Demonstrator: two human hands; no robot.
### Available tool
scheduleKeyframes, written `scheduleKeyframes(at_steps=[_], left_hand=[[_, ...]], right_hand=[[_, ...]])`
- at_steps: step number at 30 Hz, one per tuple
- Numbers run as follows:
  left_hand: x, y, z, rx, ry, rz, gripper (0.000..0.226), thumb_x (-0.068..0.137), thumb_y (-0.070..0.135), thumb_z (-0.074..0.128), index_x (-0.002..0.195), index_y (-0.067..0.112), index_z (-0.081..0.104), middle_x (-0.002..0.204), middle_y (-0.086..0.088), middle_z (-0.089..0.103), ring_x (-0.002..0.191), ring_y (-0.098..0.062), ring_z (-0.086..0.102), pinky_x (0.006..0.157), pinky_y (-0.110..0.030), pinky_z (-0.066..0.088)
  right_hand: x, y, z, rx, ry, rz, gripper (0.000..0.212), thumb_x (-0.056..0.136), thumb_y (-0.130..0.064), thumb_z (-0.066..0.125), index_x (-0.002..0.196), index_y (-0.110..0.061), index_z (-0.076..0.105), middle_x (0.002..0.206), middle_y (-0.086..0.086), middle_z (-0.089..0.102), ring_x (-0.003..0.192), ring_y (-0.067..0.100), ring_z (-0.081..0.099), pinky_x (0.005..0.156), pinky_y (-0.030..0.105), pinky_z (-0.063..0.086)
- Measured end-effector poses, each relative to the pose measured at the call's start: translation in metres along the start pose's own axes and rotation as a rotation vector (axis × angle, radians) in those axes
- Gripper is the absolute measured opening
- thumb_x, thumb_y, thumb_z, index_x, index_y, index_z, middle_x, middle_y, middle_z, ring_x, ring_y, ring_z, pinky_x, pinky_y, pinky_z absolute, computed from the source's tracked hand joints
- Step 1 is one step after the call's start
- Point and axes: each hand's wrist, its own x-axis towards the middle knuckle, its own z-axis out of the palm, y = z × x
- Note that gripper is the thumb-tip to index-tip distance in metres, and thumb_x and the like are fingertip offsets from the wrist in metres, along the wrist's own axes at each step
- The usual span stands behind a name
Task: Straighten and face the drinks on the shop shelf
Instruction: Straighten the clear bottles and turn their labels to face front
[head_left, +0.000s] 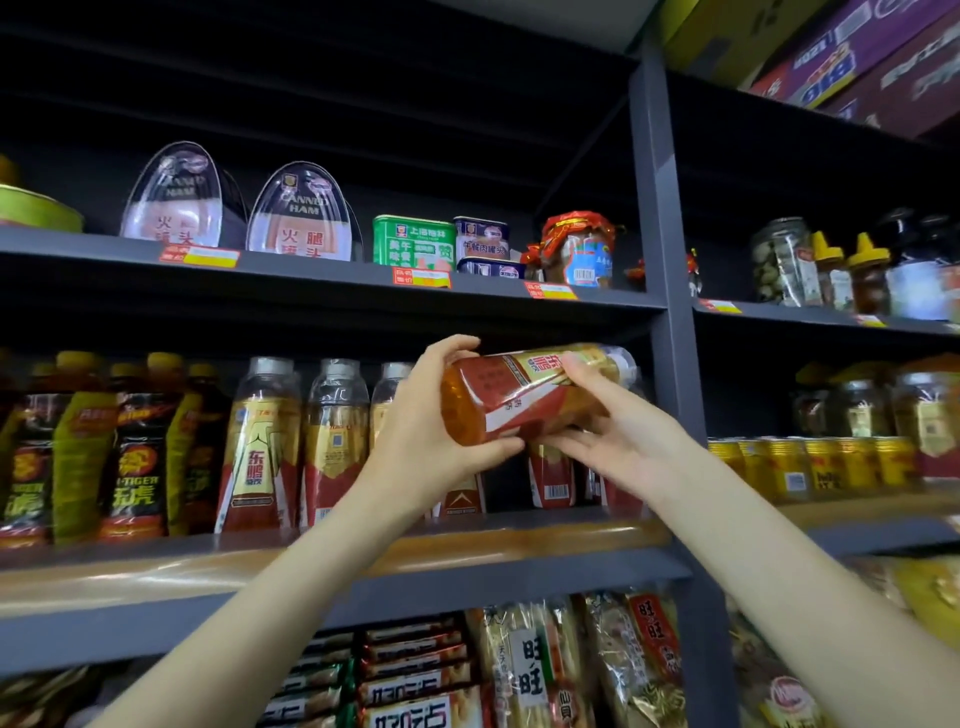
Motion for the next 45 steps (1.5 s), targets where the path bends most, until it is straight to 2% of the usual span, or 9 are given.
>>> scheduleKeyframes(at_steps=[5, 11, 17, 20, 23, 29, 34, 39, 45], left_hand=[[-0.002, -0.001, -0.01, -0.562, -0.074, -0.562, 0.084, 0.048, 0.04, 0.081, 0.122, 0.022, 0.046, 0.115, -0.008, 0.062, 0.099, -0.023, 0.065, 0.087, -0.04, 0.054], [-0.004, 0.003, -0.015, 0.029, 0.044, -0.038, 0.075, 0.065, 0.025, 0.083, 0.127, 0.039, 0.042, 0.12, 0.01, 0.046, 0.11, -0.006, 0.047, 0.089, -0.016, 0.042], [-0.008, -0.01, -0.013, 0.138, -0.13, 0.194, 0.077, 0.068, 0.022, 0.081, 0.129, 0.042, 0.038, 0.127, 0.014, 0.033, 0.122, -0.005, 0.038, 0.095, -0.026, 0.048], [-0.008, -0.018, -0.009, 0.094, -0.224, 0.129, 0.064, 0.073, 0.026, 0.077, 0.122, 0.043, 0.041, 0.125, 0.014, 0.039, 0.116, 0.002, 0.042, 0.093, -0.022, 0.047], [-0.001, -0.027, -0.007, 0.016, -0.322, -0.064, 0.049, 0.078, 0.024, 0.072, 0.119, 0.036, 0.048, 0.123, 0.008, 0.052, 0.103, 0.002, 0.058, 0.088, -0.026, 0.052], [0.02, -0.045, 0.004, 0.132, -0.314, -0.146, 0.039, 0.085, 0.023, 0.065, 0.122, 0.027, 0.052, 0.123, 0.007, 0.056, 0.111, -0.006, 0.054, 0.095, -0.027, 0.046], [0.028, -0.062, 0.008, 0.44, -0.249, -0.11, 0.041, 0.089, 0.023, 0.059, 0.129, 0.023, 0.05, 0.132, -0.001, 0.047, 0.122, -0.016, 0.044, 0.096, -0.022, 0.033], [0.036, -0.077, 0.02, 0.585, -0.208, -0.101, 0.042, 0.089, 0.027, 0.056, 0.13, 0.026, 0.05, 0.139, 0.0, 0.041, 0.129, -0.022, 0.035, 0.108, -0.038, 0.031], [0.034, -0.098, 0.034, 0.915, -0.116, 0.098, 0.053, 0.071, 0.032, 0.075, 0.121, 0.026, 0.06, 0.144, -0.007, 0.04, 0.139, -0.038, 0.023, 0.108, -0.061, 0.006]], right_hand=[[0.002, 0.005, 0.003, -0.058, -0.002, -0.081, 0.06, 0.075, -0.015, 0.075, 0.127, -0.008, 0.046, 0.114, 0.017, 0.064, 0.097, 0.028, 0.068, 0.074, 0.042, 0.059], [-0.004, 0.011, -0.002, -0.125, -0.034, -0.009, 0.044, 0.089, -0.012, 0.062, 0.129, -0.008, 0.046, 0.121, 0.023, 0.059, 0.099, 0.036, 0.066, 0.069, 0.041, 0.06], [-0.007, 0.012, -0.002, -0.095, -0.045, 0.008, 0.085, 0.068, -0.012, 0.076, 0.137, -0.03, 0.03, 0.128, 0.018, 0.048, 0.104, 0.04, 0.06, 0.072, 0.054, 0.057], [-0.003, 0.014, -0.011, -0.252, -0.006, -0.156, 0.103, 0.068, -0.008, 0.078, 0.141, -0.048, 0.017, 0.137, 0.01, 0.042, 0.111, 0.032, 0.058, 0.071, 0.046, 0.059], [0.004, 0.023, -0.026, -0.668, -0.034, -0.522, 0.114, 0.067, -0.006, 0.08, 0.132, -0.067, 0.009, 0.15, -0.001, 0.028, 0.129, 0.017, 0.044, 0.095, 0.04, 0.051], [0.018, 0.031, -0.039, -1.074, 0.025, -0.767, 0.115, 0.071, -0.013, 0.081, 0.131, -0.066, -0.001, 0.153, -0.008, 0.023, 0.133, 0.003, 0.027, 0.107, 0.037, 0.033], [0.043, 0.029, -0.055, -1.37, 0.073, -0.6, 0.114, 0.072, -0.013, 0.081, 0.142, -0.049, -0.002, 0.151, -0.002, 0.03, 0.132, 0.012, 0.036, 0.101, 0.034, 0.039], [0.068, 0.034, -0.066, -1.474, 0.208, -0.419, 0.112, 0.073, -0.02, 0.081, 0.151, -0.034, 0.001, 0.144, 0.008, 0.04, 0.129, 0.026, 0.042, 0.099, 0.041, 0.041], [0.071, 0.026, -0.065, -1.772, 0.253, -0.267, 0.118, 0.076, -0.024, 0.078, 0.149, -0.032, -0.014, 0.153, 0.013, 0.02, 0.135, 0.034, 0.034, 0.099, 0.046, 0.042]])
